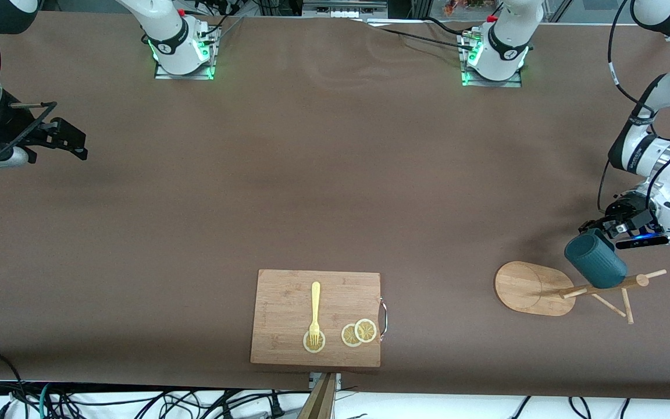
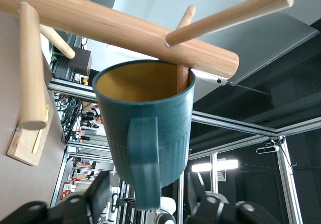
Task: Pass cup and hang on rack
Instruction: 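Open the left gripper and lift it away from the mug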
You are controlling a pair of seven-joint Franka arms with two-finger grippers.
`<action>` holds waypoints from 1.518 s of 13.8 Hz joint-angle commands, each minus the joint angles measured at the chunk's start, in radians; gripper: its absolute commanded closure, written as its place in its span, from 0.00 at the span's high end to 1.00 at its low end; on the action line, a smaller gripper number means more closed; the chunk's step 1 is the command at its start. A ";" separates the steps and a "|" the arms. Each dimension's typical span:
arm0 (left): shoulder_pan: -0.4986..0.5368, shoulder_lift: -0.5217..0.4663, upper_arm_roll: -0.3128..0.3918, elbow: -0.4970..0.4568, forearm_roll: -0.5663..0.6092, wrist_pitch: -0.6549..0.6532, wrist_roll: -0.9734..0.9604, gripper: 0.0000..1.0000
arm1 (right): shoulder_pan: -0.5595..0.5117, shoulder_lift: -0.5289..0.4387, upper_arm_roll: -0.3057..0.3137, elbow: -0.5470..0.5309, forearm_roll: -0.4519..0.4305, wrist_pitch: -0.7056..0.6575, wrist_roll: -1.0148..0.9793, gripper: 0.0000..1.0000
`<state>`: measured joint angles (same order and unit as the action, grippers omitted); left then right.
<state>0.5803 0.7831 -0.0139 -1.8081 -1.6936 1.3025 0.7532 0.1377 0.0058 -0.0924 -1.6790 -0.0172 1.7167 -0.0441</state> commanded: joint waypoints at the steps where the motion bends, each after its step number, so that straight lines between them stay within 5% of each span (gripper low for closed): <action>1: 0.035 -0.008 -0.003 0.007 0.104 -0.019 0.021 1.00 | -0.018 0.005 0.014 0.019 0.003 -0.014 -0.016 1.00; 11: 0.047 -0.243 0.031 0.021 0.757 -0.020 0.011 1.00 | -0.018 0.006 0.014 0.019 0.003 -0.014 -0.016 1.00; 21: -0.313 -0.502 0.061 0.237 1.233 0.037 -0.285 1.00 | -0.018 0.005 0.014 0.019 0.003 -0.016 -0.016 1.00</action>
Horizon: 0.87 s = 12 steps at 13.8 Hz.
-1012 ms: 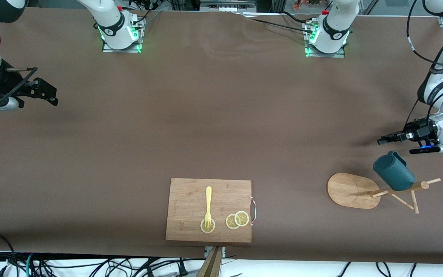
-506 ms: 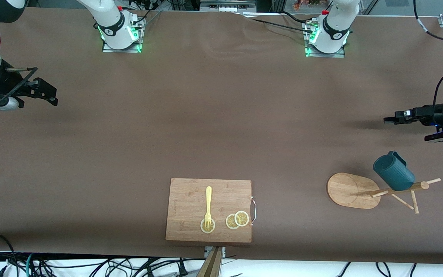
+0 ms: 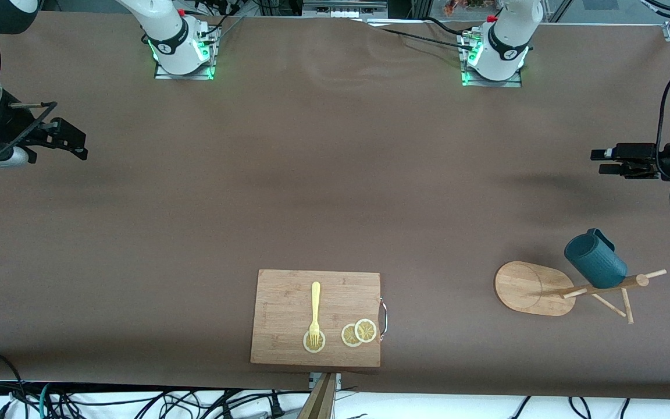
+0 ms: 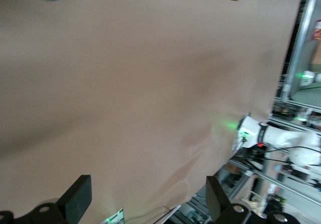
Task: Pass cup and hang on rack
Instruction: 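Open the left gripper and lift it away from the mug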
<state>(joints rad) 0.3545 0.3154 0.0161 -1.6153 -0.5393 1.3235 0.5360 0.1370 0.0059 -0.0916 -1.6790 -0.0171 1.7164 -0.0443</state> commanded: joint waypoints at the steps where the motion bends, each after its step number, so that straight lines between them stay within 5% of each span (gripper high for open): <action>1: -0.141 -0.041 0.031 0.090 0.164 0.023 -0.102 1.00 | -0.017 0.006 0.015 0.019 0.003 -0.015 -0.016 1.00; 5: -0.281 -0.056 0.039 0.230 0.413 0.045 -0.140 1.00 | -0.017 0.005 0.015 0.019 0.003 -0.015 -0.016 1.00; 12: -0.356 -0.096 0.068 0.255 0.467 0.019 -0.349 1.00 | -0.017 0.005 0.015 0.019 0.003 -0.015 -0.016 1.00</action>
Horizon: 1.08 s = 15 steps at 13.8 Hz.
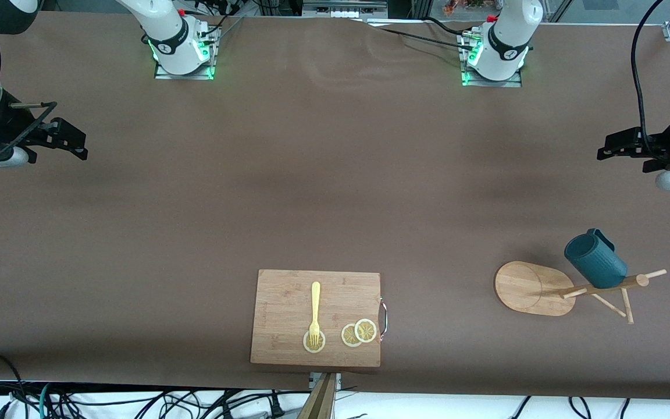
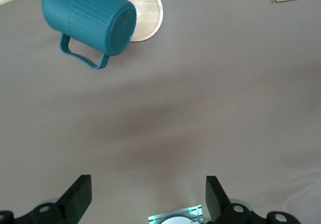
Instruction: Pass cup and hang on rack
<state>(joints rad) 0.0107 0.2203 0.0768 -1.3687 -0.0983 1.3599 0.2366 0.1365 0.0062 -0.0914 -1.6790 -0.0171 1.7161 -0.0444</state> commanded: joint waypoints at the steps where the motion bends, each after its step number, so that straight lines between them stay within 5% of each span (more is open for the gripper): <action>1: -0.014 0.004 0.006 0.008 0.028 -0.021 -0.056 1.00 | -0.017 0.006 0.015 0.019 0.003 -0.015 -0.015 1.00; 9: -0.069 -0.059 -0.003 0.002 0.114 -0.027 -0.066 1.00 | -0.017 0.005 0.015 0.019 0.003 -0.015 -0.015 1.00; 15: -0.052 -0.150 -0.031 -0.105 0.098 -0.019 -0.152 1.00 | -0.015 0.005 0.016 0.019 0.003 -0.015 -0.015 1.00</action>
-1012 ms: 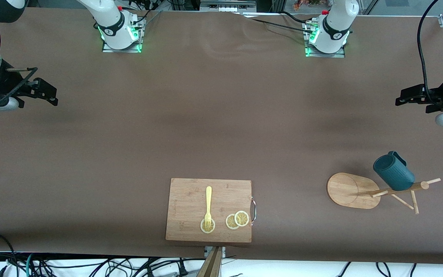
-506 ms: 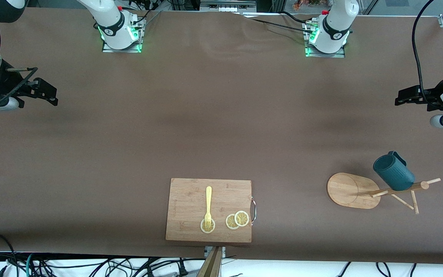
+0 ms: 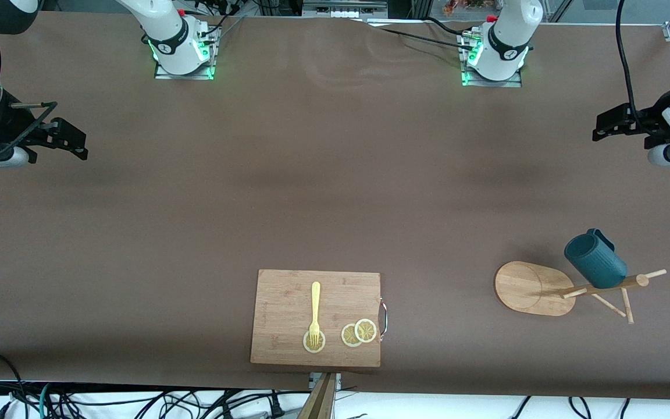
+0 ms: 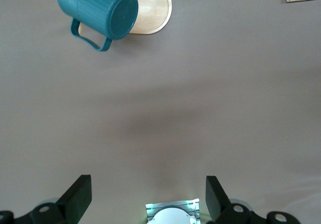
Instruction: Pass cup and hang on rack
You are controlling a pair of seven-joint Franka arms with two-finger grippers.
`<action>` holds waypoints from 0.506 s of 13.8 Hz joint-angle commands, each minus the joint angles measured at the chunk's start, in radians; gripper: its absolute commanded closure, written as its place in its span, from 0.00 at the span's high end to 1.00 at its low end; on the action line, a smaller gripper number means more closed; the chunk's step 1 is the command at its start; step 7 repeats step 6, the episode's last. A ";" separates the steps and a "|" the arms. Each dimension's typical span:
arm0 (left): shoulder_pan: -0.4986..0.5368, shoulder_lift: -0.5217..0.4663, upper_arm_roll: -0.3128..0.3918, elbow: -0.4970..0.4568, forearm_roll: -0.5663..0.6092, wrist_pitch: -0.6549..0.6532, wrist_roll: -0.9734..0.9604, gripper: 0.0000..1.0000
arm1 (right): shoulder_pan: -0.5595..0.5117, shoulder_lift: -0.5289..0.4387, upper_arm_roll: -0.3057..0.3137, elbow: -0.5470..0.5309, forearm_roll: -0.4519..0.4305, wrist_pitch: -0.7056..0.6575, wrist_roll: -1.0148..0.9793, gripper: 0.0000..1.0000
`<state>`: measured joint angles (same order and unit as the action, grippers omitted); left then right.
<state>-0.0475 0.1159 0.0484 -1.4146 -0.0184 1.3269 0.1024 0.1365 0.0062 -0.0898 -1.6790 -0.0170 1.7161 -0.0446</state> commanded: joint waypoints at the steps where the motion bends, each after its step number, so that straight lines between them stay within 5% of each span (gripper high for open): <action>1: 0.009 -0.041 -0.002 -0.060 0.018 0.014 -0.018 1.00 | -0.015 0.005 0.015 0.019 0.003 -0.015 -0.015 1.00; 7: -0.003 0.010 -0.002 -0.006 0.018 0.001 -0.016 1.00 | -0.014 0.005 0.018 0.019 0.003 -0.019 -0.015 1.00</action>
